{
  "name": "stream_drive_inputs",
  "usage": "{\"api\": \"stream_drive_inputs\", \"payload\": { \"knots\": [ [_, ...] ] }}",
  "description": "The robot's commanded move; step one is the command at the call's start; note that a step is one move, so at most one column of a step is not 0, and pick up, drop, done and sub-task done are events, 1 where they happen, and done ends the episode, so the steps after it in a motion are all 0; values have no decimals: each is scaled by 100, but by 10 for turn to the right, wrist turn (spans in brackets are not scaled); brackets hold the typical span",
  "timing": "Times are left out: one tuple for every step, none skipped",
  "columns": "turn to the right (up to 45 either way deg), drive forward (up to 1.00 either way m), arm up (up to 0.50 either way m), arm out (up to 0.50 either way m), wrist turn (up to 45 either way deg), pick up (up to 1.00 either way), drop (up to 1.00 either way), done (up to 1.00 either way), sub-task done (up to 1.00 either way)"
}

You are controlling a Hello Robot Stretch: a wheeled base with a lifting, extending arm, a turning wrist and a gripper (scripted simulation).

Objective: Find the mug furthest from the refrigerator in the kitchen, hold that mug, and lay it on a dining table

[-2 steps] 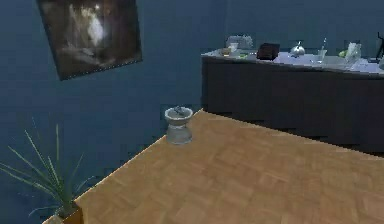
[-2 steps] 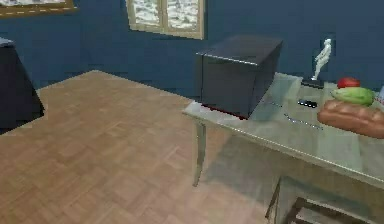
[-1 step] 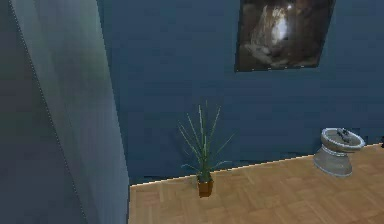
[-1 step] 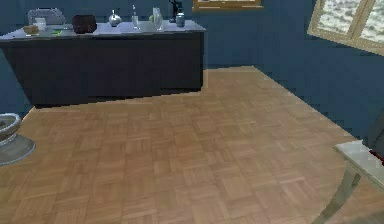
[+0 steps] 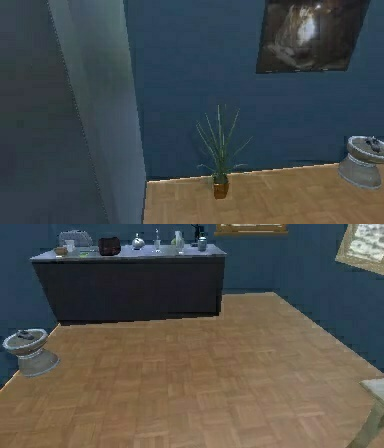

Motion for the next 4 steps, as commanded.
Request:
{"api": "stream_drive_inputs", "payload": {
  "knots": [
    [0,30,0,0,0,0,0,0,0],
    [450,0,0,0,0,0,0,0,0],
    [450,0,0,0,0,0,0,0,0],
    [300,0,0,0,0,0,0,0,0]
  ]
}}
